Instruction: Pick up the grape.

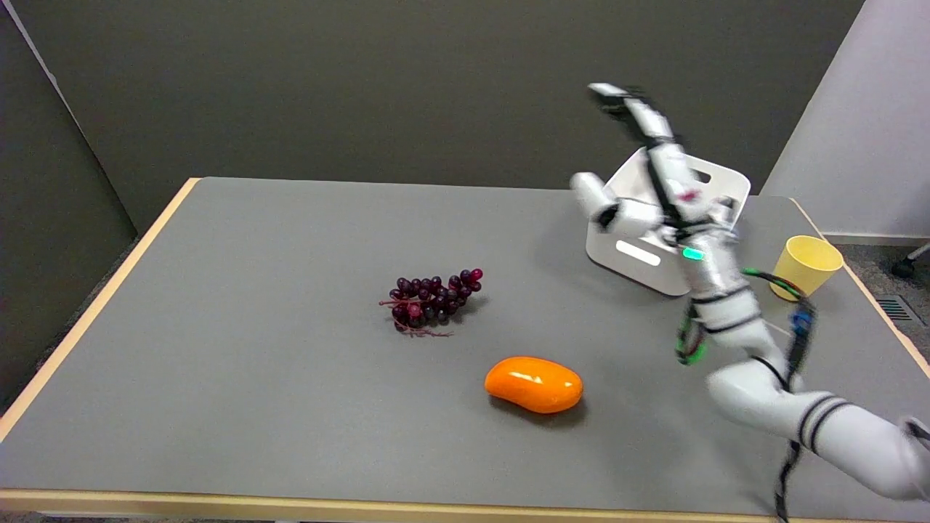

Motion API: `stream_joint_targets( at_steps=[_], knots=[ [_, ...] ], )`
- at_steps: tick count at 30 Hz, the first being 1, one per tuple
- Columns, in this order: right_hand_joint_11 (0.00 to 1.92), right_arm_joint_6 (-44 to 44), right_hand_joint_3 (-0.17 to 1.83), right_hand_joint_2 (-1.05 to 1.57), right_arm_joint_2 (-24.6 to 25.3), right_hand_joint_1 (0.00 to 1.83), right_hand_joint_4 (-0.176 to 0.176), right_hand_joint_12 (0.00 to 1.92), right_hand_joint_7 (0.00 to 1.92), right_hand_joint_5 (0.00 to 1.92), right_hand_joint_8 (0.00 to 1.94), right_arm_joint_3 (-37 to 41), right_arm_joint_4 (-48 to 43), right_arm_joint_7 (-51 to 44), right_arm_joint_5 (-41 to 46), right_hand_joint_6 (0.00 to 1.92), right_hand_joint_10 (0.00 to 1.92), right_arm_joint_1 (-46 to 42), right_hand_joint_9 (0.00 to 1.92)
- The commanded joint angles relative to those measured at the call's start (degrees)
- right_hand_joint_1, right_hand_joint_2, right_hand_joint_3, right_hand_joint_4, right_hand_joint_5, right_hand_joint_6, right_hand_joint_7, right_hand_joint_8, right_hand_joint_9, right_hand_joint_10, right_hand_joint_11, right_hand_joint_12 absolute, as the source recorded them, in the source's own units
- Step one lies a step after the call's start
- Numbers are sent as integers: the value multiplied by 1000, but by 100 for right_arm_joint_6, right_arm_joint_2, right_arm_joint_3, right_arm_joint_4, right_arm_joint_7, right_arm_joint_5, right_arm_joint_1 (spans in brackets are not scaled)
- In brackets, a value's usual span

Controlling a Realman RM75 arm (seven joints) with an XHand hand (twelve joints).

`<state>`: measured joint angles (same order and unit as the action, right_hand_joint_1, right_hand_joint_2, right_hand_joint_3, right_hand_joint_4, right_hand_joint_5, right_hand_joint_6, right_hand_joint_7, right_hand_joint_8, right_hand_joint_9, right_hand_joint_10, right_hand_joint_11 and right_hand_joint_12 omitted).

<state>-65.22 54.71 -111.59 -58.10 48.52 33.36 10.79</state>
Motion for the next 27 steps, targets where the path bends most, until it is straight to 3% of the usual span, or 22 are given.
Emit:
stream_joint_targets(
  at_steps=[1, 10, 14, 22, 27],
  knots=[
    [-1, 4302, 962, 572, 1020, 438, 24, 927, 160, 117, 330, -2314, -1977, -2390, -1594, 418, 645, 1887, 113],
    [-1, 6089, 850, 592, 1121, 366, -6, 859, 192, 135, 255, -2318, -2351, -2616, -1566, 329, 622, 1217, 107],
    [-1, 6555, 830, 587, 1060, 356, -29, 844, 191, 135, 258, -1883, -2646, -3106, -1546, 325, 626, 704, 91],
    [-1, 6563, 816, 585, 866, 358, -49, 828, 195, 137, 269, -963, -2762, -3313, -1546, 326, 642, -225, 80],
    [-1, 6549, 877, 570, 864, 400, -56, 835, 201, 128, 341, -941, -2606, -3346, -1586, 374, 672, -141, 92]
  ],
)
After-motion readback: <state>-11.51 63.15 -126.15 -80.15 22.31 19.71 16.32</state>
